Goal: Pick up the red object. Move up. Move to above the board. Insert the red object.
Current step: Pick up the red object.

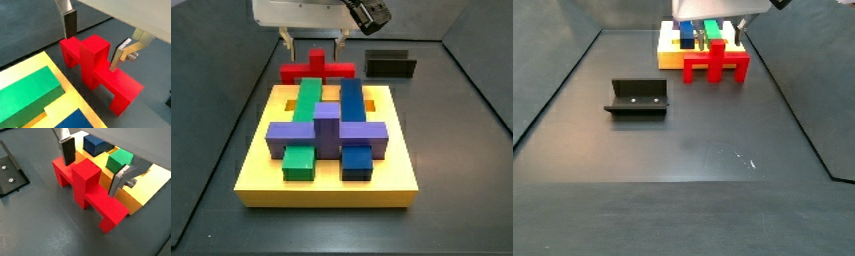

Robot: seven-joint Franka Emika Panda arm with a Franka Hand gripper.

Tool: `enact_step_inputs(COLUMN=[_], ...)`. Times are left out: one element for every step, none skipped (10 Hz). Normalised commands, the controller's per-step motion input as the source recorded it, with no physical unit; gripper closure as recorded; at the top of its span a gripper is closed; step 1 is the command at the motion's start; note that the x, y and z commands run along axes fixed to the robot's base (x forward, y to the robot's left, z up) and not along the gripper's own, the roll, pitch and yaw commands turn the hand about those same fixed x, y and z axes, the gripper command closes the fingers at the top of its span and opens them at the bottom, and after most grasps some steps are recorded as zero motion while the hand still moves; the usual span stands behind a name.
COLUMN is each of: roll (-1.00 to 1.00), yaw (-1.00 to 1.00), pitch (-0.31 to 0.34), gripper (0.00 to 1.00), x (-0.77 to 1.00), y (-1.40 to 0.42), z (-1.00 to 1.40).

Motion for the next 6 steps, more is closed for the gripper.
enact_step_inputs(roll=[0.01,0.03,0.01,0.04,0.01,-0.02], yaw=[-0.05,-0.08,-0.05,-0.09,-0.03,-0.02], pitch=[0.030,0.041,0.083,0.076,0.000,0.000], gripper=[0.00,0.00,0.00,0.00,0.00,0.00], x=[0.00,0.00,0.00,0.00,0.00,0.00], y=[0.05,0.08,0.15,0.09,0.00,-0.02], z=[0.00,0.00,0.00,0.00,-0.02,0.00])
